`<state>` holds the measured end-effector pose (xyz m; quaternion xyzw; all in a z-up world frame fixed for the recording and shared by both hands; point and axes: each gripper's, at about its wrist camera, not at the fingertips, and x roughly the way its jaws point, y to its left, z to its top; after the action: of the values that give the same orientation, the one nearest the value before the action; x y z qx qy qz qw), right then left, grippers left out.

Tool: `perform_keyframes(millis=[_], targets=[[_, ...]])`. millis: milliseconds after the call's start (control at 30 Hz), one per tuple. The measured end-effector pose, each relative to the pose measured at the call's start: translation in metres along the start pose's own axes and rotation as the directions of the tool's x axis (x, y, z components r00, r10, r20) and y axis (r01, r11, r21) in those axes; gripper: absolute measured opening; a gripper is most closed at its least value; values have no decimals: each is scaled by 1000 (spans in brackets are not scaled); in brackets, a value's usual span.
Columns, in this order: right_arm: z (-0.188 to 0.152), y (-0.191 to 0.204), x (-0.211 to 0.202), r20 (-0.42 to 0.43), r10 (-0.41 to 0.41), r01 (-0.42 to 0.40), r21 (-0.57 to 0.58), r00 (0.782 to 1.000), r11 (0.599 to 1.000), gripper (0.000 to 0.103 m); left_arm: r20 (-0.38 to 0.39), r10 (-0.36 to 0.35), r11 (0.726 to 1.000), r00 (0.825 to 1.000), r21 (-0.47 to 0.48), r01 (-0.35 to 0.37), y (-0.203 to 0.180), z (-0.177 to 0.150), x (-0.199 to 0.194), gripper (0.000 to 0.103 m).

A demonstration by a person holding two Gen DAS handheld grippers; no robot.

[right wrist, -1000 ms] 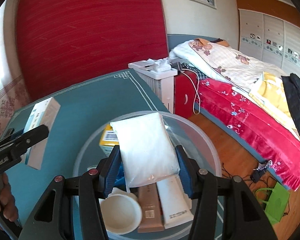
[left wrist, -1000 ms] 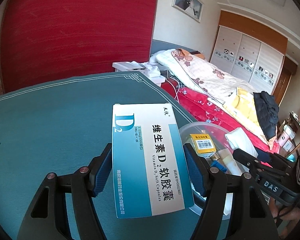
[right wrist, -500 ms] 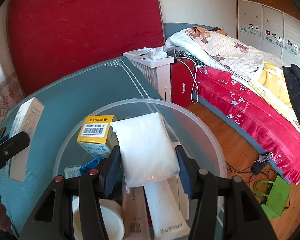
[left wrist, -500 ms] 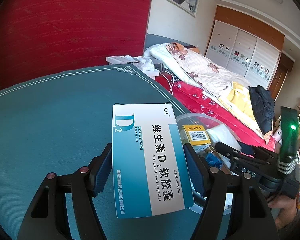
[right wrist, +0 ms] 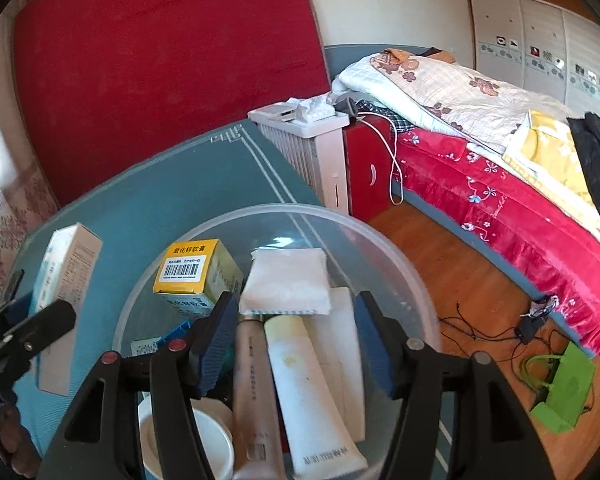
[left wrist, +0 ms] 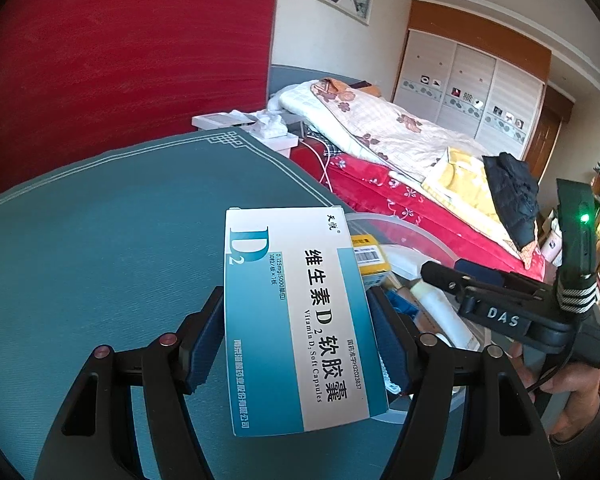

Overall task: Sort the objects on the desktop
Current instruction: 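Carry the vitamin box and white packet over the clear bowl with both grippers, then open both grippers to drop the box and packet into the bowl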

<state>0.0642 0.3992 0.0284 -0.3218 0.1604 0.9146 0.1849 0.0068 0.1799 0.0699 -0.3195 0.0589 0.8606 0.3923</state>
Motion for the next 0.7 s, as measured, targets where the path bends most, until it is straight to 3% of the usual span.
perform_keyframes(millis=[700], targets=[[5,-67,-26,78,33,-42,111,996,993,66,-77,-97,990,992,96,104,-88,23,28,72]])
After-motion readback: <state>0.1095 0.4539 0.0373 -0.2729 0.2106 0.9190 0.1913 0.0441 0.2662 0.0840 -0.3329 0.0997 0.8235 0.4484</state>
